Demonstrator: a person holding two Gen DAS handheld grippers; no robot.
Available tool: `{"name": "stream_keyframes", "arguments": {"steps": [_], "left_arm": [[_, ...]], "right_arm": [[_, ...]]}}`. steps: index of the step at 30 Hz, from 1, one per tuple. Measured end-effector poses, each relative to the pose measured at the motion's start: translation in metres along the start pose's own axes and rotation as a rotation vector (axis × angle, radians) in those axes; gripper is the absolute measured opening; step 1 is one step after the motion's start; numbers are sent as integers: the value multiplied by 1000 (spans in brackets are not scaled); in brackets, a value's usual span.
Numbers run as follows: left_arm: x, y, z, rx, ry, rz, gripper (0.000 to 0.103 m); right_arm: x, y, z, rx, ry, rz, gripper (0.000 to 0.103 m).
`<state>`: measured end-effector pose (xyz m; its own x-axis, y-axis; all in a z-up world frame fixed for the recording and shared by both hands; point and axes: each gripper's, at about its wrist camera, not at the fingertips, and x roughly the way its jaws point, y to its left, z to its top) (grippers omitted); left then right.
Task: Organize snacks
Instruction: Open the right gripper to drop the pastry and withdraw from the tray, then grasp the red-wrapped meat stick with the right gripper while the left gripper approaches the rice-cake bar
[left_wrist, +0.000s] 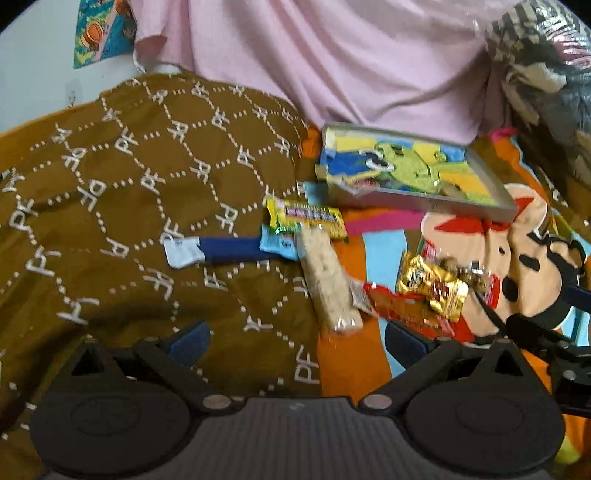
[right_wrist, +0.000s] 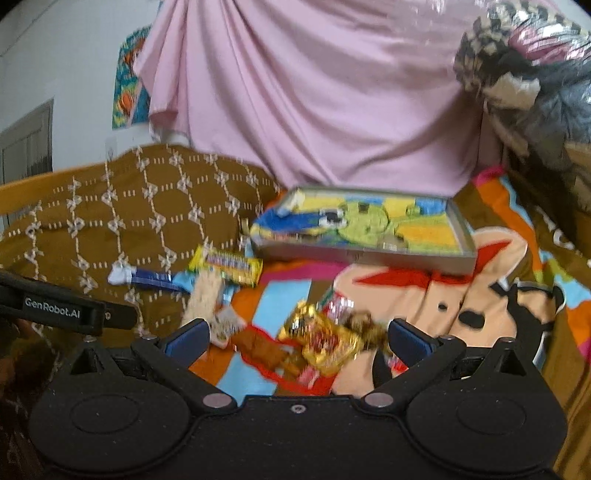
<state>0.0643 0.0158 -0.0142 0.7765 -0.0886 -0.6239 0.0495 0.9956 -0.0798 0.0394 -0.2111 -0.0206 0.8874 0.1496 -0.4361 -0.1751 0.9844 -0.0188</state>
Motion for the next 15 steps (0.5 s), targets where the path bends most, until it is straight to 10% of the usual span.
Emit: {"name": "stream_keyframes", "arguments": {"steps": [15], "left_arm": [[17, 0, -4, 27, 58, 6, 103]], "right_arm": [[28, 7, -15, -25, 124, 1, 102]]}}
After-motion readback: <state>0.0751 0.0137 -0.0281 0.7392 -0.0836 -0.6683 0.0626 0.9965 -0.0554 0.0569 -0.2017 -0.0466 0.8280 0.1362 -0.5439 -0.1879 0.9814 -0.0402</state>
